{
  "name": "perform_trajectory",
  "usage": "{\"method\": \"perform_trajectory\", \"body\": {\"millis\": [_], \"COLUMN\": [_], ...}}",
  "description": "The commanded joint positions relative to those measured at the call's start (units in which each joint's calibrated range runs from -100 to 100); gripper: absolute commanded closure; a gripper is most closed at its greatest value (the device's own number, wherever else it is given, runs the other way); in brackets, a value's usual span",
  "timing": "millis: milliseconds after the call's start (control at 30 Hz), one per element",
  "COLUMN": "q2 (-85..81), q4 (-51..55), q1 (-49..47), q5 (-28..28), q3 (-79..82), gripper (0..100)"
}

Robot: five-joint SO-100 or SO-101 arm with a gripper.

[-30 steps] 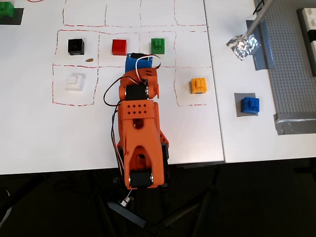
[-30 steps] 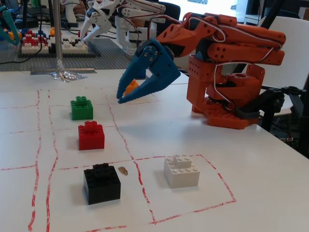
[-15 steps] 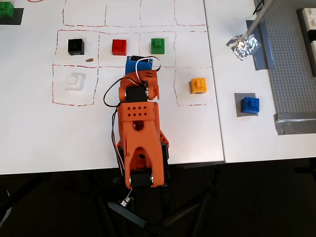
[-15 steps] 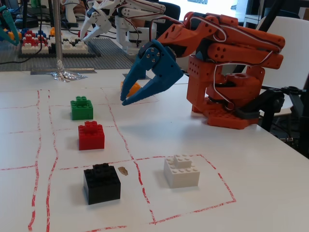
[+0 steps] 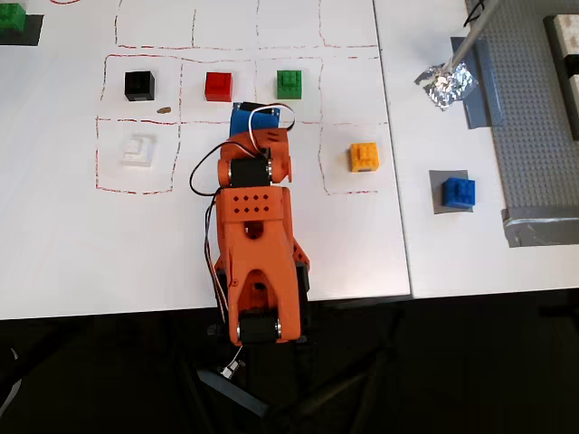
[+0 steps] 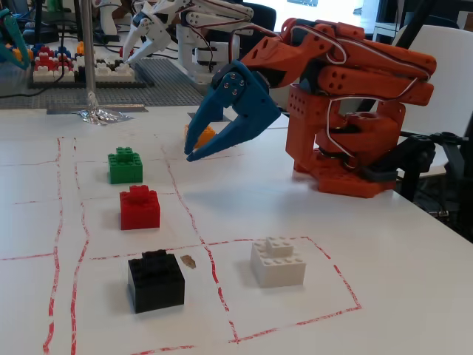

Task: Grab the block and put it in the grey marker

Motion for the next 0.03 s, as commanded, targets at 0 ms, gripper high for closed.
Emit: {"method": "perform_trajectory", "body": {"millis": [0], "q2": [-0.94], "q4": [-0.26], "q1": [-1.31], "q5": [-0.49], "q3": [0.9], "gripper": [100]}}
